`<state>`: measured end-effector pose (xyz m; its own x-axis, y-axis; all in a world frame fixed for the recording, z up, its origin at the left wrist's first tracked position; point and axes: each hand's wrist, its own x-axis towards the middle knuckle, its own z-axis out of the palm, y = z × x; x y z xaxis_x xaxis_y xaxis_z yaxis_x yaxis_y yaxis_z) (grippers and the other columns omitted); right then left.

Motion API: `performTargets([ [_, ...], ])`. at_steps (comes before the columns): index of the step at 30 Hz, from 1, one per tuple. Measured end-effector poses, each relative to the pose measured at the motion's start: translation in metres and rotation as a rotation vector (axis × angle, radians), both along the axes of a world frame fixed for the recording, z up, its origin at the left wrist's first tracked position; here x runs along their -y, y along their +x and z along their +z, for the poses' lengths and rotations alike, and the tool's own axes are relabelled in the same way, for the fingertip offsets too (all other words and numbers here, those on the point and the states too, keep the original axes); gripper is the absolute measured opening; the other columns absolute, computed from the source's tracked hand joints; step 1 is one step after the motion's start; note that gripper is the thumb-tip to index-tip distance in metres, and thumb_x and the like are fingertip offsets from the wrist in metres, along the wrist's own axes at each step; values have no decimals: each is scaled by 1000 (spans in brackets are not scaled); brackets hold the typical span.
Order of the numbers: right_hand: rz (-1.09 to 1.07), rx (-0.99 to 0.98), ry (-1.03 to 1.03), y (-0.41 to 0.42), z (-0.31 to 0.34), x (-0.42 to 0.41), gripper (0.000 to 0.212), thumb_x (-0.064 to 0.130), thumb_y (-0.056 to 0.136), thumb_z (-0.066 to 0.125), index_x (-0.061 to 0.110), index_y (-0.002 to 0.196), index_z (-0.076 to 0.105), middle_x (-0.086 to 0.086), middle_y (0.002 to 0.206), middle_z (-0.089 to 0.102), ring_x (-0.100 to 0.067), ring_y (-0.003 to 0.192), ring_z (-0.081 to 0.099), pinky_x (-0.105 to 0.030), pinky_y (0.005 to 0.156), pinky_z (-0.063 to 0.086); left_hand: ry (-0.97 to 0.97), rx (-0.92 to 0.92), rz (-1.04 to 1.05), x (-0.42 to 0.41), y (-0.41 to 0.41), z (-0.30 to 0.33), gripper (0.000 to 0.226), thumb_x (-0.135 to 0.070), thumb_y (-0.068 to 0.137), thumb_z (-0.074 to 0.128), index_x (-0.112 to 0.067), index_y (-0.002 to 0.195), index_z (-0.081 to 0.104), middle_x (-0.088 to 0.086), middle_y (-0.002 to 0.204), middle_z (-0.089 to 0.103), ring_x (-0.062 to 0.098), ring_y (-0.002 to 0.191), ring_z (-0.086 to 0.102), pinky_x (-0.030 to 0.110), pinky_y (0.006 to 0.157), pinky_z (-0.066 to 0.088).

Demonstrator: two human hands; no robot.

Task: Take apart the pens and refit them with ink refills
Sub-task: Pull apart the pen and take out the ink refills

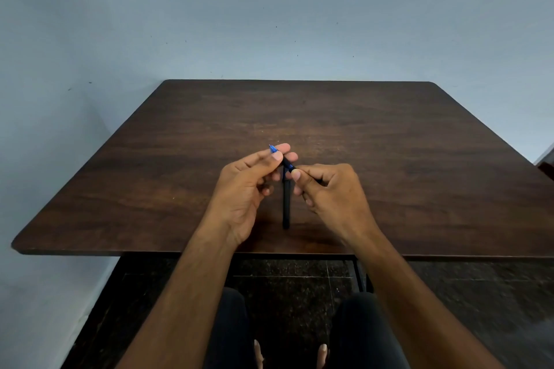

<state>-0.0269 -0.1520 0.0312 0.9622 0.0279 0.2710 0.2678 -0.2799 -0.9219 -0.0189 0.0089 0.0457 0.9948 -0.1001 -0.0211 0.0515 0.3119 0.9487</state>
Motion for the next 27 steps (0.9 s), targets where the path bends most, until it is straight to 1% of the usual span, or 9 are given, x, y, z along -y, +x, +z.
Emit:
performTargets([
  [6,15,2,0,-1,1,-3,32,24,98,65,9,71,73,1,49,52,-21,46,41,-35,50,35,1,17,148,3,3,-1,19,-31,72,84,-14,79,80,11,93,76,7,60,42,24,57,33],
  [8,20,-8,0,-1,1,-3,31,25,98,65,10,72,74,4,48,51,-21,47,41,-35,51,35,10,12,209,4,5,0,23,-36,64,86,-16,72,78,8,79,71,7,58,42,24,56,34],
  [10,24,-19,-4,-1,0,-1,28,25,98,65,12,75,75,4,49,53,-22,48,42,-35,51,37,14,0,266,4,6,1,32,-42,58,87,-15,72,75,-2,63,61,7,57,44,22,54,38],
  [12,28,-23,-14,-2,-1,1,25,24,98,66,13,78,77,2,52,57,-23,49,45,-37,51,39,20,0,282,3,8,1,41,-46,54,87,-14,74,72,-6,58,57,7,56,45,21,53,39],
  [16,31,-26,-29,-2,2,3,17,23,96,69,17,85,80,-7,60,68,-21,51,52,-40,51,46,-6,9,311,-1,10,4,40,-42,61,87,-10,82,73,-6,58,56,6,55,45,20,53,39],
  [20,58,-90,-24,2,7,9,14,19,96,68,20,90,81,-5,72,75,-11,55,60,-29,54,52,-7,-7,351,-8,15,5,36,-34,72,86,-6,91,74,-4,62,58,6,56,48,21,54,40],
  [22,75,-123,-42,5,11,12,16,17,97,67,13,91,81,-10,76,76,-15,57,61,-33,57,54,16,10,367,-10,16,4,41,-37,70,86,-5,92,75,-4,63,59,6,56,48,21,53,40],
  [25,87,-116,-75,8,19,15,14,14,95,69,15,88,81,-6,76,77,-18,60,67,-38,63,56,69,34,383,-12,16,4,42,-43,65,86,-9,87,76,-5,62,60,5,56,47,19,52,41],
  [27,98,-84,-158,10,22,18,14,18,92,72,15,83,82,-7,80,79,-37,76,73,-54,73,59,86,44,394,-14,16,5,38,-42,67,86,-10,85,76,-4,62,59,6,56,47,19,52,41],
])
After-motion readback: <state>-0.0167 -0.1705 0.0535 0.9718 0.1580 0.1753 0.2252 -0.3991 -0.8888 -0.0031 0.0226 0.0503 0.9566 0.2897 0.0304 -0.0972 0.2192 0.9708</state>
